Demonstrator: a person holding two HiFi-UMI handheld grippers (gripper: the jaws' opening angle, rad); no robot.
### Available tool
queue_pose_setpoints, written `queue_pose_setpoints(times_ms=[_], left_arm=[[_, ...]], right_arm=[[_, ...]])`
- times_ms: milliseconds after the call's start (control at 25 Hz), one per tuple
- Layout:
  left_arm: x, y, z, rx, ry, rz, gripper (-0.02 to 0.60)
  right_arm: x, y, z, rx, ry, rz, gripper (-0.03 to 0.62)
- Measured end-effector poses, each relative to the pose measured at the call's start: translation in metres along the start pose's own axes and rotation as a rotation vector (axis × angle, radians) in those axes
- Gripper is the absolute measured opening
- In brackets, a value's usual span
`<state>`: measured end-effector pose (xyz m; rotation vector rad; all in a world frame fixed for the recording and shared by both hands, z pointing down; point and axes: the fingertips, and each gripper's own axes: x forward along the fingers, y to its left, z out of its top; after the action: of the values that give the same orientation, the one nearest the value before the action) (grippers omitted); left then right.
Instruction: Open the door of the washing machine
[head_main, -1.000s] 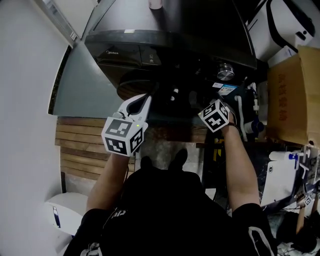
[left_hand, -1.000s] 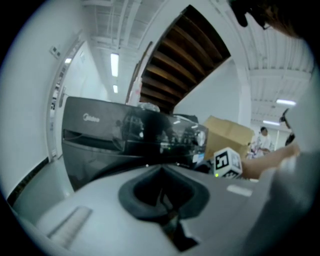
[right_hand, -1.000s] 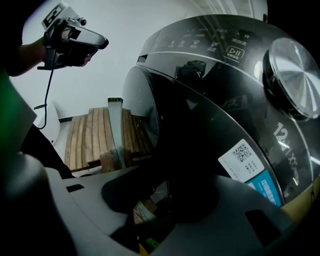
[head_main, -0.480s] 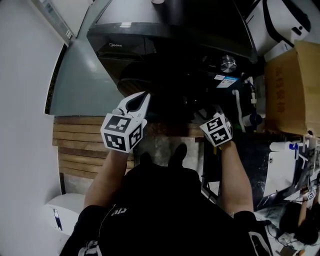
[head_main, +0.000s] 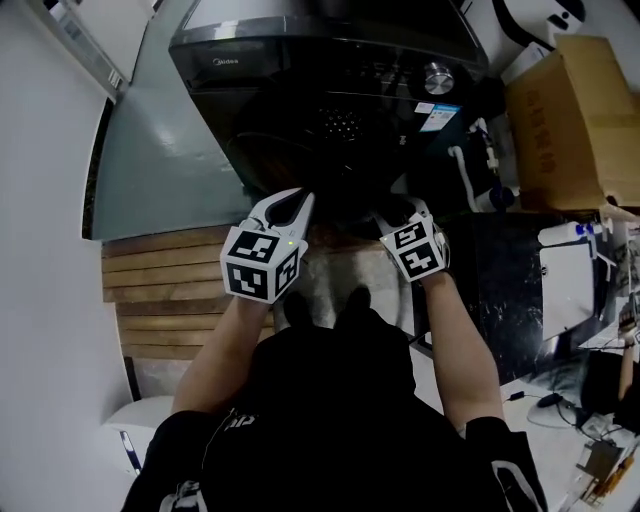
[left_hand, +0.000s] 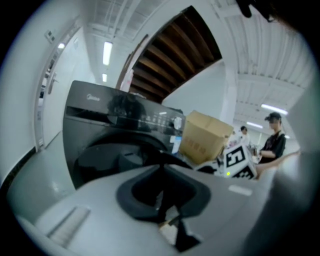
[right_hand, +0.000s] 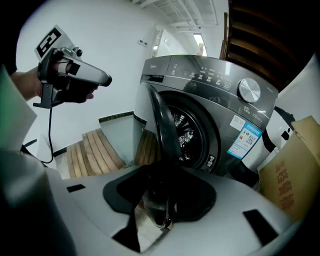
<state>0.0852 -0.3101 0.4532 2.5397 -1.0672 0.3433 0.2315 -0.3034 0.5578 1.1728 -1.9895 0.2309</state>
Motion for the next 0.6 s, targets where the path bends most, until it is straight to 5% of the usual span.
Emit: queue_pose_setpoints(times_ms=[160, 600], left_arm=[[-0.009, -0.028, -0.020, -0.015, 0.028, -0.016, 0.109], [-0.052, -0.068, -0.061, -0.040, 0.056, 0.137, 0.133]], right_arm=[[-0.018, 0.031, -0.006, -0.019, -0.026, 0.032, 0.121], [-0.060, 0.126, -0.011, 0.014, -0.166, 0.308, 0.089]])
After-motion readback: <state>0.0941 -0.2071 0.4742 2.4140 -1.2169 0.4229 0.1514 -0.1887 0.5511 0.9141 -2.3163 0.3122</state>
